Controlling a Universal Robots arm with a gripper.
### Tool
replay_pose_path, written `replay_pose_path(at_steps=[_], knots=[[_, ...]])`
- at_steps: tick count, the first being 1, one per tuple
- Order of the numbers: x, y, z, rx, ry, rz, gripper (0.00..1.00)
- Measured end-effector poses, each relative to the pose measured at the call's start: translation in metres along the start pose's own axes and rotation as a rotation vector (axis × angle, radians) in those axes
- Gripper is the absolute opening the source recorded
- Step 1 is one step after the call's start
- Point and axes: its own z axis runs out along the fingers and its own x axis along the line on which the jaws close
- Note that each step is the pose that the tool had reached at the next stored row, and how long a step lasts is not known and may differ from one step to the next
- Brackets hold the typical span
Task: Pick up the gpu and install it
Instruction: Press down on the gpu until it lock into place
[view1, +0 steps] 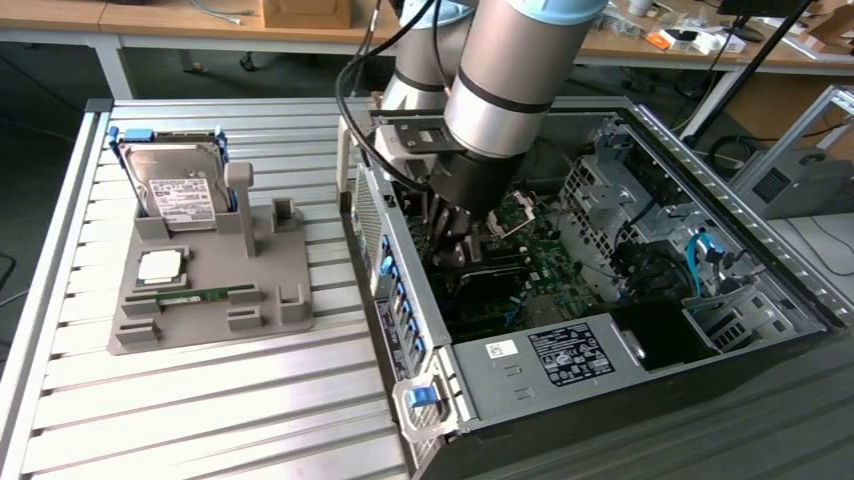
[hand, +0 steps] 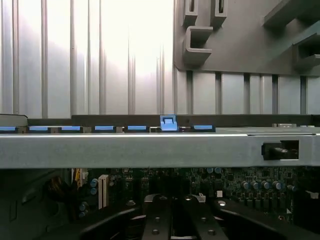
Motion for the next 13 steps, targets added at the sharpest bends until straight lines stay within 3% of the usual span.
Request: replay_pose_path(at_steps=[2,5,13], knots=[[0.0,0.0108,0.0007,0.0021,0.0,0.0,0.1],[0.0,0.0167,0.0011,0.0038,0.0,0.0,0.1],[0.001,0.0124,0.0017,0.0035,0.0,0.0,0.1]])
